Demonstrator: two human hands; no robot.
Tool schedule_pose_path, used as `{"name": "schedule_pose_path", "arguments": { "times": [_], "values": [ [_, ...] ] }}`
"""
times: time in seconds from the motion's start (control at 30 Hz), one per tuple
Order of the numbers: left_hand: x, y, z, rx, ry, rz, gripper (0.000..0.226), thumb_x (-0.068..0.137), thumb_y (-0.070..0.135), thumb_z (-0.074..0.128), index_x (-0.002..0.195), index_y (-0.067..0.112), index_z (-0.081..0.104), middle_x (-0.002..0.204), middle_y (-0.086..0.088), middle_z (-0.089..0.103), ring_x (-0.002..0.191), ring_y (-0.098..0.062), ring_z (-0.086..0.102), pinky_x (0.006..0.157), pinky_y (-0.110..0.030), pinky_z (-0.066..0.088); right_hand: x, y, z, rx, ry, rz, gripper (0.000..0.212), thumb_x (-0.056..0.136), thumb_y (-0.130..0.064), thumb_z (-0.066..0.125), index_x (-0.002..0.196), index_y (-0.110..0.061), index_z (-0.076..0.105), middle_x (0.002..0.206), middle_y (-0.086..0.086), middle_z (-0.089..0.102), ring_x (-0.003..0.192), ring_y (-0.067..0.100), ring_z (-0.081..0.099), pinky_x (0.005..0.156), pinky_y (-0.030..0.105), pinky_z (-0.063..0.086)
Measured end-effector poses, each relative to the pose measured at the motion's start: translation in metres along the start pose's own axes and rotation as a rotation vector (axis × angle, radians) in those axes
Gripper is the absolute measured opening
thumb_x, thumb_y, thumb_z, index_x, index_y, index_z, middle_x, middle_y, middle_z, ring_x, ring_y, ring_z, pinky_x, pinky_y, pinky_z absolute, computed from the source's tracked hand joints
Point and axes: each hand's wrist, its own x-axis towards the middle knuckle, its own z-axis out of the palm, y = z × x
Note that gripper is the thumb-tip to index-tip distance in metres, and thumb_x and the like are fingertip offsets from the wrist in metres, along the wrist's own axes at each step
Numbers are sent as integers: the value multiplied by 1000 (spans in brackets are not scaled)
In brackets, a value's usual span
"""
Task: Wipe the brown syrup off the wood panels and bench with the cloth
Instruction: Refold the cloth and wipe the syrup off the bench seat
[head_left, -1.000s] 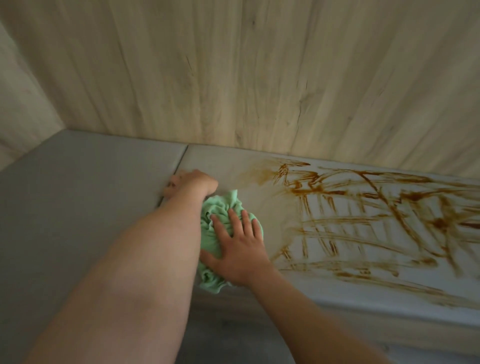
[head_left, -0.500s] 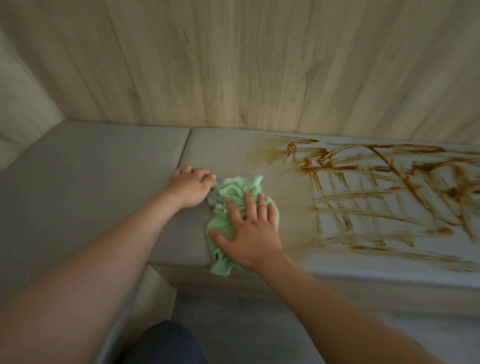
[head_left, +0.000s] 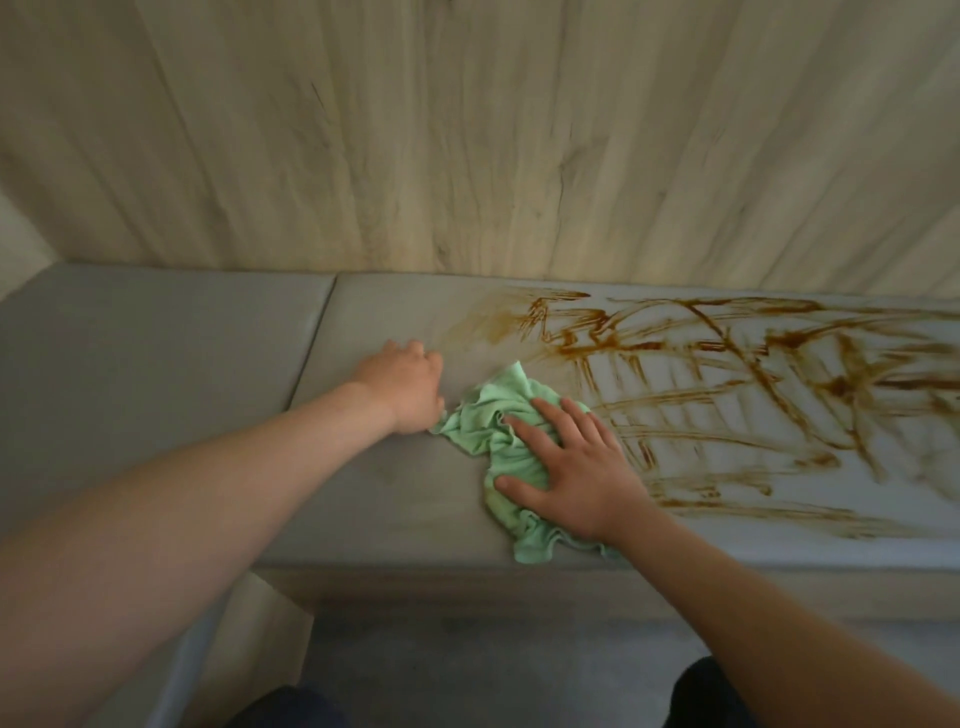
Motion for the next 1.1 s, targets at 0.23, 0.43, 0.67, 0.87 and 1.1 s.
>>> {"name": "schedule_pose_path", "arguments": {
  "times": [0.23, 0.43, 0.67, 0.87, 1.1],
  "values": [
    [-3, -37, 19, -66, -65, 38, 66, 94, 72, 48, 150, 37, 40, 156, -4, 33, 139, -38, 37, 119, -40, 28, -6, 71, -8, -31, 17, 268, 91, 84, -94, 9, 162, -47, 3, 174, -2, -3, 160, 25, -8, 129, 49, 0],
    [6, -36, 24, -106, -114, 25, 70, 90, 72, 56, 147, 36, 37, 156, -2, 24, 139, -37, 32, 120, -44, 30, 47, 5, 0, -21, 21, 139, 86, 90, -87, 9, 161, -45, -13, 172, 2, -18, 157, 40, -17, 126, 56, -8],
    [24, -32, 26, -142, -164, -61, 65, 82, 65, 72, 130, 40, 34, 142, 4, 21, 130, -32, 27, 112, -52, 38, 85, 86, -19, -33, 48, 284, 93, 83, -94, 8, 161, -47, -13, 174, 2, -5, 159, 34, -5, 128, 53, 2],
    [28, -24, 29, -182, -170, -148, 67, 78, 59, 80, 125, 42, 35, 139, 7, 21, 130, -31, 26, 104, -61, 43, 150, 53, -20, 13, 17, 312, 94, 88, -87, 16, 165, -35, -2, 174, 3, -9, 158, 41, -9, 127, 58, -1],
    [19, -20, 34, -209, -108, -172, 91, 83, 55, 78, 150, 40, 19, 162, 2, 4, 152, -32, 7, 112, -70, 29, 133, 75, -22, 8, 77, 184, 87, 88, -88, 23, 162, -43, 9, 174, -1, 1, 160, 30, -1, 129, 49, 3]
  ]
}}
